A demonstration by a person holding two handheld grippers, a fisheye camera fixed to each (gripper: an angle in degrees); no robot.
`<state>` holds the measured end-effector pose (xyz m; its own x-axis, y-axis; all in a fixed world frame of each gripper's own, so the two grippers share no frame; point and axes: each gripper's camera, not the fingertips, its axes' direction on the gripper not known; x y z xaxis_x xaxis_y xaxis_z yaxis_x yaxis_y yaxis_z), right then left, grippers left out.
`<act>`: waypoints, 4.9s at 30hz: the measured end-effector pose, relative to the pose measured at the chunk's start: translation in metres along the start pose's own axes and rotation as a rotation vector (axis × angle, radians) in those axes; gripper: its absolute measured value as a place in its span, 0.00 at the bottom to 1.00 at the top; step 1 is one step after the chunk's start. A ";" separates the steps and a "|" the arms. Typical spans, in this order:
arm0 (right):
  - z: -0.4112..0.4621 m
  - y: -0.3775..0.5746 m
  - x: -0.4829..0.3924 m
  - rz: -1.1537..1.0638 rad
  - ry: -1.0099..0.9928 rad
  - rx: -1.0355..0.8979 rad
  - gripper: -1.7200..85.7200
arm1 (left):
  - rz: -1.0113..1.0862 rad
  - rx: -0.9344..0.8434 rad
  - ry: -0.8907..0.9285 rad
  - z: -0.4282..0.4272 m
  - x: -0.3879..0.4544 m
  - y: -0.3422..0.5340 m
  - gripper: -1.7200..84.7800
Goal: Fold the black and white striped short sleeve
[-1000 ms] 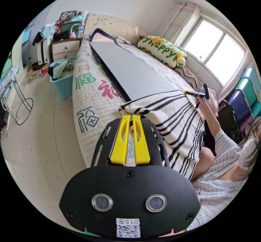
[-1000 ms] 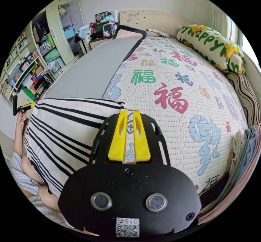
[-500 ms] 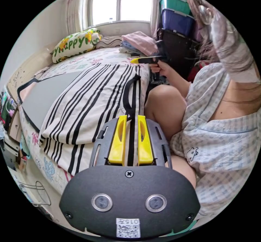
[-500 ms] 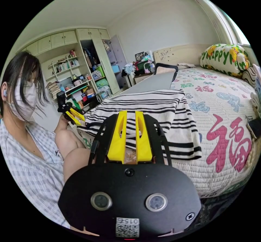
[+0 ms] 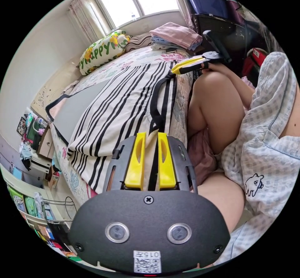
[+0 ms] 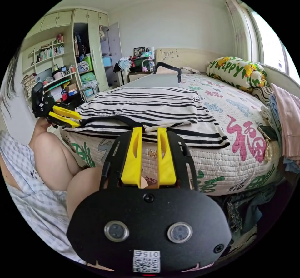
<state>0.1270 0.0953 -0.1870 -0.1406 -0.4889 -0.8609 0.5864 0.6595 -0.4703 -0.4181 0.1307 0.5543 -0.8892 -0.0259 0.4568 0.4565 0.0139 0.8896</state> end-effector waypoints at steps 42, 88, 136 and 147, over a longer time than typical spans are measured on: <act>0.022 -0.173 -0.268 -0.935 -0.403 -0.280 0.11 | -0.729 -0.082 0.184 -0.005 -0.407 0.046 0.09; 0.064 -0.160 -0.327 -0.979 -0.228 -0.330 0.04 | -1.270 0.222 0.542 0.061 -0.553 0.207 0.04; -0.070 0.047 0.088 0.097 0.043 0.487 0.10 | -0.139 0.817 -0.103 -0.020 -0.134 -0.033 0.16; -0.031 0.068 0.172 0.368 0.069 0.226 0.14 | -0.180 0.167 0.113 0.168 -0.147 -0.293 0.16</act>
<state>0.1178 0.0735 -0.3729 0.0615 -0.2004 -0.9778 0.7664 0.6371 -0.0823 -0.4260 0.2984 0.2263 -0.9425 -0.1545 0.2963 0.2715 0.1630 0.9486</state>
